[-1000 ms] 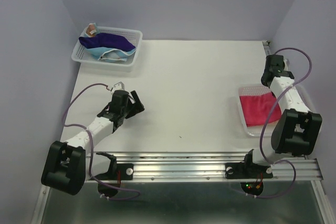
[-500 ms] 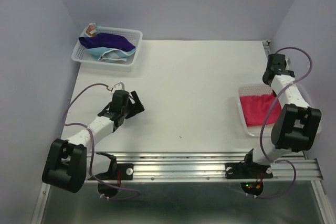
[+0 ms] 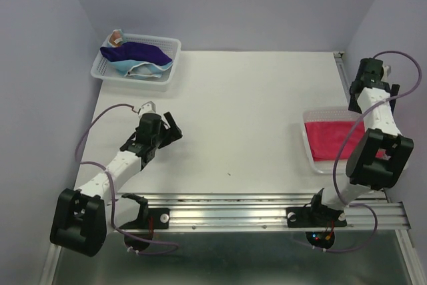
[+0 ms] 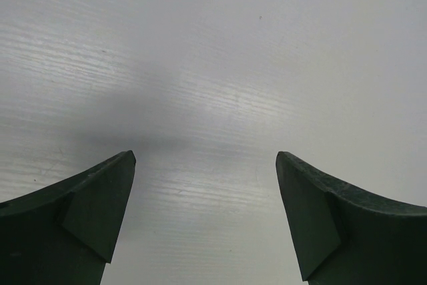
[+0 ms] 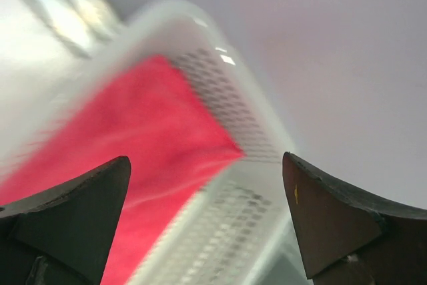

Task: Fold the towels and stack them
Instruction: Grab crumpled towel

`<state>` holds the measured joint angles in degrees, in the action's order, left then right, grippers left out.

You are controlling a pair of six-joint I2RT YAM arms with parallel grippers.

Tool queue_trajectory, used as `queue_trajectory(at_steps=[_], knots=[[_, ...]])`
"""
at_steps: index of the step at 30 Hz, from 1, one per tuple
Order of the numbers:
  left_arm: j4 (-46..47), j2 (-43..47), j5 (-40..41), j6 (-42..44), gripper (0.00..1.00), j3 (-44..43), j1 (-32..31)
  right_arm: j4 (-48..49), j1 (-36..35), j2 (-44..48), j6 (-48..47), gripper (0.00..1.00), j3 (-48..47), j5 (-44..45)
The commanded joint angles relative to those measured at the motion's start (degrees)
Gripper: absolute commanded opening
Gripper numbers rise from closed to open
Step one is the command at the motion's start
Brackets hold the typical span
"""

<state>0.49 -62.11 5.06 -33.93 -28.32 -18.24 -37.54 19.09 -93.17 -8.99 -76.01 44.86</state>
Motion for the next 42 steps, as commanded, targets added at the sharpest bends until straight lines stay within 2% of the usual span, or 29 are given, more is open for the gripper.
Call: queue_trajectory(at_steps=[1, 2, 3, 4, 6, 7, 10, 13, 15, 18, 19, 22, 23, 26, 32, 35, 38, 42], knots=[[-1.62, 2.95, 3.64, -0.43, 0.99, -6.39, 0.40, -2.19, -0.55, 8.69, 11.08, 1.00, -9.50, -24.76], [-1.72, 3.04, 3.82, -0.61, 0.99, -9.27, 0.48, -1.23, -0.63, 12.79, 12.15, 1.00, -10.21, -31.61], [-1.72, 2.70, 4.77, -0.35, 0.99, -10.87, 0.57, 3.39, -1.42, 15.18, 15.64, 1.00, -9.43, -44.38], [-1.81, 2.26, 5.48, -0.08, 0.99, -12.62, 0.83, 7.09, -3.25, 17.56, 17.33, 1.00, -7.77, -48.25], [-3.55, -0.80, 6.63, 0.36, 0.99, -18.51, 2.58, 12.90, -9.74, 23.00, 17.44, 1.00, -2.95, -49.43], [-4.52, -2.13, 6.63, 0.79, 0.99, -23.05, 3.55, 15.54, -16.74, 23.72, 17.00, 1.00, -2.14, -48.39], [-5.85, -7.91, 6.98, 3.08, 0.99, -29.50, 8.20, 18.80, -24.77, 21.99, 19.27, 1.00, -0.29, -51.44], [-7.34, -14.87, 5.50, 5.36, 0.99, -40.11, 12.07, 26.27, -28.48, 19.26, 21.46, 1.00, 4.88, -52.76], [-8.57, -20.12, 4.09, 8.16, 0.99, -44.09, 13.57, 31.27, -28.85, 17.24, 23.05, 1.00, 7.44, -57.40], [-8.75, -25.85, -0.03, 12.56, 0.99, -51.91, 16.30, 35.51, -29.37, 13.63, 25.52, 1.00, 8.68, -57.78], [-9.80, -30.22, -2.31, 14.05, 0.99, -54.19, 16.92, 37.00, -29.46, 12.84, 25.78, 1.00, 9.03, -57.87], [-13.75, -39.91, -1.37, 15.04, 0.99, -64.38, 17.71, 41.83, -29.38, 11.17, 26.39, 1.00, 10.00, -57.17], [-14.81, -42.54, -2.06, 15.04, 0.99, -69.72, 19.28, 42.63, -29.46, 10.90, 26.57, 1.00, 10.35, -57.25], [-17.80, -51.43, -4.61, 13.46, 0.99, -78.17, 20.96, 47.63, -29.38, 10.37, 29.47, 1.00, 11.40, -59.80], [-16.49, -59.18, -6.73, 10.82, 0.99, -83.74, 21.32, 55.99, -29.38, 9.14, 31.49, 1.00, 11.41, -61.74], [-15.70, -61.29, -5.50, 9.24, 0.99, -84.79, 21.49, 55.91, -29.29, 6.43, 34.21, 1.00, 9.84, -59.19], [-14.91, -63.40, -3.22, 7.83, 0.99, -86.73, 21.58, 52.84, -29.02, 4.14, 33.60, 1.00, 6.93, -60.94], [-14.99, -67.17, -1.99, 6.86, 0.95, -90.59, 21.58, 54.14, -29.02, 4.04, 33.96, 1.00, 7.88, -61.82]])
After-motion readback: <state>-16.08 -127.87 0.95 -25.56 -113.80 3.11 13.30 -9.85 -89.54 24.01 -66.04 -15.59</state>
